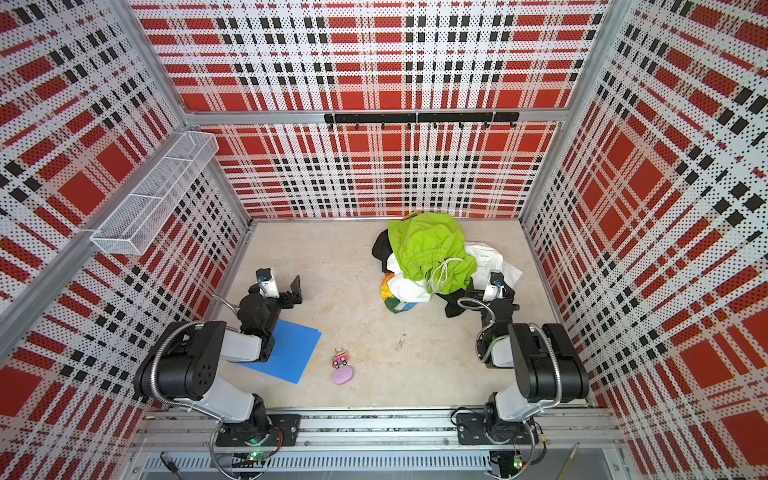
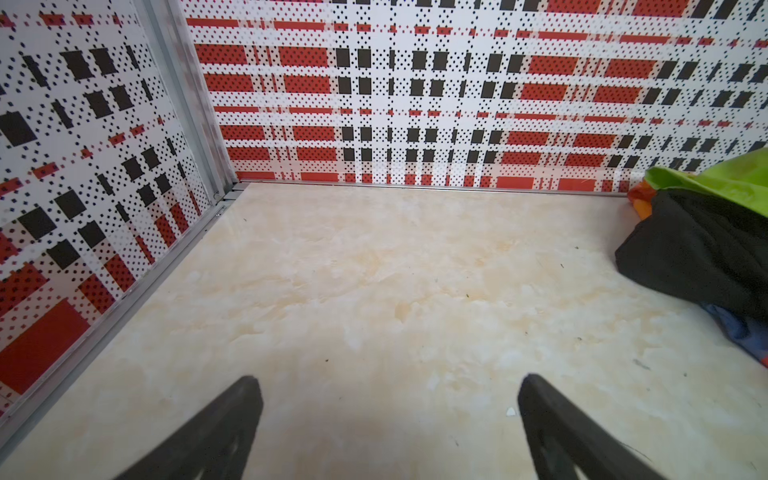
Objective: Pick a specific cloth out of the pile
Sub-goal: 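Raise the left arm to a hover pose while the right gripper approaches the pile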
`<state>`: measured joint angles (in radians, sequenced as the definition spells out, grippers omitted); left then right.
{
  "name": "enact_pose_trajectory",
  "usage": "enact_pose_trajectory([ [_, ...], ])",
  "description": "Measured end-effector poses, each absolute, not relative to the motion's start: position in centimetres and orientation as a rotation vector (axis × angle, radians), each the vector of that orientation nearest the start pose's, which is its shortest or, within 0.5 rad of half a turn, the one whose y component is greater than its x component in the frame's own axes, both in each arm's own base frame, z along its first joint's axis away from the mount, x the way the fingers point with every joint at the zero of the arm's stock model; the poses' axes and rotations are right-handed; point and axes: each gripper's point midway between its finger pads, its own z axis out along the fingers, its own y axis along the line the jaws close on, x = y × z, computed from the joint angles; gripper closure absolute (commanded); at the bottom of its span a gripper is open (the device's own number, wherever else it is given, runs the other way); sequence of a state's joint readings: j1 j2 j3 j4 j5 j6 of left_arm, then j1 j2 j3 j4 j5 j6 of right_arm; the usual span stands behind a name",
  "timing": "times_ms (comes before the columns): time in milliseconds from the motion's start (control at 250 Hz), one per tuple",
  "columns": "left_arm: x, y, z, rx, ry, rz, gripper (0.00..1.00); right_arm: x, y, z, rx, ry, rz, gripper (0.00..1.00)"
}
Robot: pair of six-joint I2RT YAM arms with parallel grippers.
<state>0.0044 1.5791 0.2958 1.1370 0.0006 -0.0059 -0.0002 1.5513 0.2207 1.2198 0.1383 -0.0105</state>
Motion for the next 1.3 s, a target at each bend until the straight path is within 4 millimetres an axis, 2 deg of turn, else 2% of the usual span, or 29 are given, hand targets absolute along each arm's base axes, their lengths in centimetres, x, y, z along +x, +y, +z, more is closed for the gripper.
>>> enact_pose_trajectory([
  [220, 38.7, -0.4, 13.0, 0.003, 1.706, 0.034, 0.01, 36.4, -2.5, 13.1, 0.105, 1.660, -0.130, 0.00],
  [364, 38.8, -1.2, 15.4, 0.002, 1.695, 0.071, 0.01, 35.8, -2.9, 15.6, 0.131, 1.611, -0.139, 0.00],
  [468, 39.5, -2.0, 18.8, -0.014, 1.665, 0.052, 0.01, 36.4, -3.0, 18.3, 0.156, 1.590, -0.124, 0.00],
  [680, 39.3, -4.1, 25.9, -0.061, 1.596, -0.103, 0.01, 36.6, -2.3, 24.2, 0.164, 1.561, -0.044, 0.00],
  [860, 39.6, -6.3, 33.1, -0.040, 1.577, -0.265, 0.01, 36.9, -0.4, 28.9, 0.143, 1.559, 0.110, 0.00],
  [964, 39.3, -8.2, 37.1, 0.037, 1.560, -0.369, 0.01, 37.4, 0.8, 30.6, 0.145, 1.569, 0.222, 0.00],
  [1057, 39.1, -10.5, 39.5, 0.140, 1.554, -0.470, 0.01, 38.5, 1.6, 30.4, 0.182, 1.621, 0.312, 0.00],
  [1137, 39.1, -12.5, 40.3, 0.229, 1.559, -0.545, 0.01, 39.9, 2.3, 29.4, 0.198, 1.687, 0.379, 0.00],
  [1209, 39.2, -14.2, 39.4, 0.305, 1.587, -0.592, 0.01, 40.7, 2.9, 27.9, 0.212, 1.748, 0.425, 0.00],
  [1301, 39.6, -15.5, 36.9, 0.368, 1.654, -0.643, 0.01, 40.9, 3.2, 26.0, 0.247, 1.811, 0.456, 0.00],
])
